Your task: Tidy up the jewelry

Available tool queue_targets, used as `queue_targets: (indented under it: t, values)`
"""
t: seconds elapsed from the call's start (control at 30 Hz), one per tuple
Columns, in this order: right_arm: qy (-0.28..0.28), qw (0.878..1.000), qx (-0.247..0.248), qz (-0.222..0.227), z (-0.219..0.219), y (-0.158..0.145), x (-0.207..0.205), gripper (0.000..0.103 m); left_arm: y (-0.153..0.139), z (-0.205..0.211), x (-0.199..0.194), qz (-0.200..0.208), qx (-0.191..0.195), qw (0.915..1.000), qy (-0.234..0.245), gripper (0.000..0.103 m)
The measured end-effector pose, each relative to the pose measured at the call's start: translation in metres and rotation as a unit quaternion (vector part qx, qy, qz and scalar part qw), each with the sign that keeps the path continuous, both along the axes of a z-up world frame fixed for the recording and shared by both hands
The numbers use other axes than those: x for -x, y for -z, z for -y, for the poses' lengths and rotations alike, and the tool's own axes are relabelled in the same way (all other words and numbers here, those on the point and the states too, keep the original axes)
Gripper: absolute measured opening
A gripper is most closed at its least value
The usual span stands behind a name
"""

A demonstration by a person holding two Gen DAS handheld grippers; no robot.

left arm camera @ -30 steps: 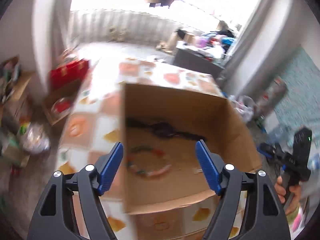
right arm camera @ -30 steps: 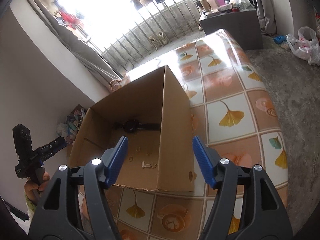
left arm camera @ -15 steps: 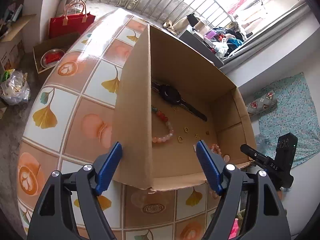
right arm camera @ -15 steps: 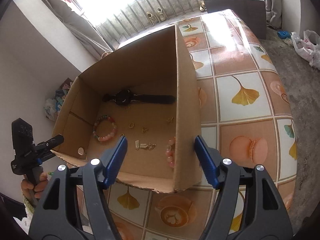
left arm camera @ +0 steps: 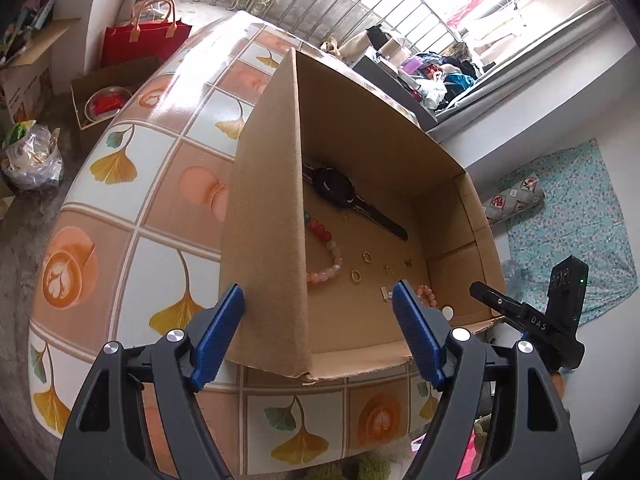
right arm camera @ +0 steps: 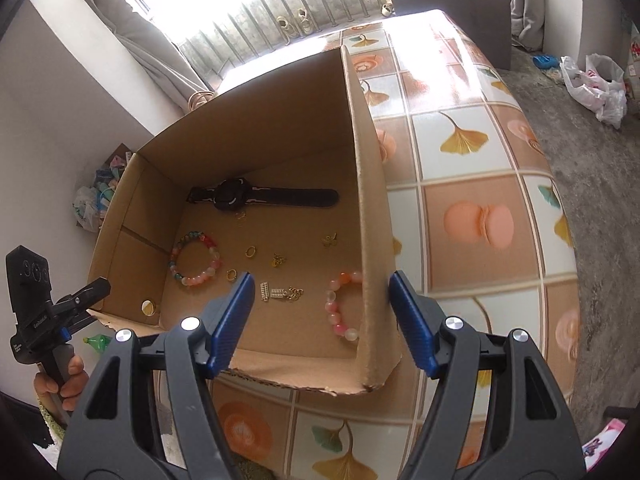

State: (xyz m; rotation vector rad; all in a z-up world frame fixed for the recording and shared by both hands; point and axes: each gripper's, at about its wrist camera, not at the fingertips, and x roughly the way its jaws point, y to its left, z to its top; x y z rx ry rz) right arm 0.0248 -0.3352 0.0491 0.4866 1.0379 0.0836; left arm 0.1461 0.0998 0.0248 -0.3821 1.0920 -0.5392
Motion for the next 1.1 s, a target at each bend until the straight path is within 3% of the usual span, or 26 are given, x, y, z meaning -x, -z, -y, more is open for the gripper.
queue_targets:
  t: [0.43,0.5,0.6,0.7,0.8,0.93,1.1]
  values:
    - [0.020,1.000,-0.006,0.013,-0.004,0.005,0.039,0.070,-0.004,-0.005,0.041,0.030,-0.013,0.9995,0.000,0.074]
    - [0.026,0.999,0.000,0.024,-0.003,-0.001,0.047,0.070,-0.014,-0.006,0.052,0.065,-0.037,0.9971,-0.016,0.074]
    - [0.060,0.995,0.064,0.052,-0.006,-0.023,0.068,0.078,-0.042,-0.005,0.082,0.153,-0.095,0.9830,-0.037,0.075]
    - [0.061,0.987,0.110,0.103,-0.021,-0.050,0.094,0.087,-0.058,0.002,0.107,0.188,-0.106,0.9761,-0.024,0.087]
    - [0.028,0.982,0.136,0.130,-0.044,-0.063,0.113,0.091,-0.066,0.016,0.133,0.221,-0.117,0.9682,-0.006,0.095]
    - [-0.014,0.985,0.135,0.104,-0.071,-0.051,0.115,0.093,-0.063,0.035,0.146,0.231,-0.127,0.9647,0.006,0.096]
    - [0.001,0.987,0.149,0.053,-0.084,-0.033,0.099,0.093,-0.053,0.048,0.142,0.216,-0.174,0.9604,-0.025,0.096]
